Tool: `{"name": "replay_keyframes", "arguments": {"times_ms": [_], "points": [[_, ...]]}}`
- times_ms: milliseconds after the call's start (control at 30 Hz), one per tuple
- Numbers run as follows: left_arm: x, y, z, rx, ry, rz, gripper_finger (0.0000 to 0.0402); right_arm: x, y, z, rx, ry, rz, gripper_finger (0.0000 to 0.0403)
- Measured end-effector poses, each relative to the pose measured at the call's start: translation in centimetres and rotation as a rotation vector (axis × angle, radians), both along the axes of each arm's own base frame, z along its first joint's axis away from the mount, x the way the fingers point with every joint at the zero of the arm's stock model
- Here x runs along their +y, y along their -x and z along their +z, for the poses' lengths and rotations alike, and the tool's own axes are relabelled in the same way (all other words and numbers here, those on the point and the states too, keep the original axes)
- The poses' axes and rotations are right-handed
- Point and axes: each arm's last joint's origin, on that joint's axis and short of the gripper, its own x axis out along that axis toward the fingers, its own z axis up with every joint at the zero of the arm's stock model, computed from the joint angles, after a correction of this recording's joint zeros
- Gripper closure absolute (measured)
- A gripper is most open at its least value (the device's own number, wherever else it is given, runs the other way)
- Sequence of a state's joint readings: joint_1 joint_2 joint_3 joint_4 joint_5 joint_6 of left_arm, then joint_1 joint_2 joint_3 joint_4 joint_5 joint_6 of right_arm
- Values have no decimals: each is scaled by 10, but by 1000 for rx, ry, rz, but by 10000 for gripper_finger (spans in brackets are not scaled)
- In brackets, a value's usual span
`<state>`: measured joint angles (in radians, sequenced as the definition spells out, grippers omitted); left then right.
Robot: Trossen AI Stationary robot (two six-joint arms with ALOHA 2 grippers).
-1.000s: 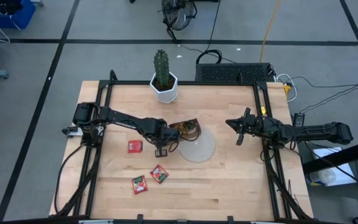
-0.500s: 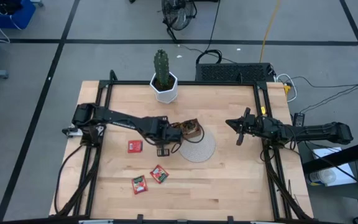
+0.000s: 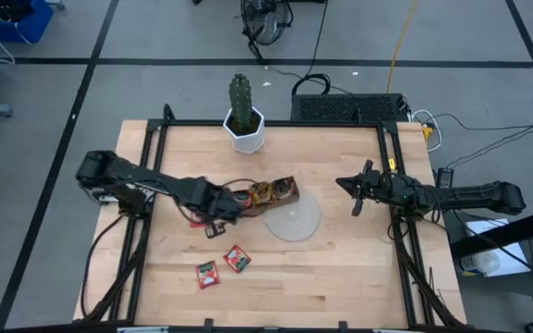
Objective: Pick & Place Tea
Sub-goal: Put the red tea bag into the left section of the wooden organizer
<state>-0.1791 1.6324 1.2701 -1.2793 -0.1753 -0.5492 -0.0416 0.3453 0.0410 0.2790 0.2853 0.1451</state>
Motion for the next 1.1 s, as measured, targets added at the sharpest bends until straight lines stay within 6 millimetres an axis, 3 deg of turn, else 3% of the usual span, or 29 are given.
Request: {"name": "replay_keyframes", "arguments": {"times_ms": [167,267,433,733,933,1100], "points": [[4,36,-19,-29,38,170,287,0,0,0,0,0,0,403],[6,53,-41,-2,79,207,230,0,0,0,0,0,0,403],[9,69,-75,16,114,113,170,0,0,0,0,0,0,403],[14,73,-103,-59,5,-253,158,0,0,0,0,0,0,403],[14,76,-110,-80,15,-225,158,0,0,0,0,0,0,403],[10,71,-113,-163,151,-156,163,0,0,0,0,0,0,403]]}}
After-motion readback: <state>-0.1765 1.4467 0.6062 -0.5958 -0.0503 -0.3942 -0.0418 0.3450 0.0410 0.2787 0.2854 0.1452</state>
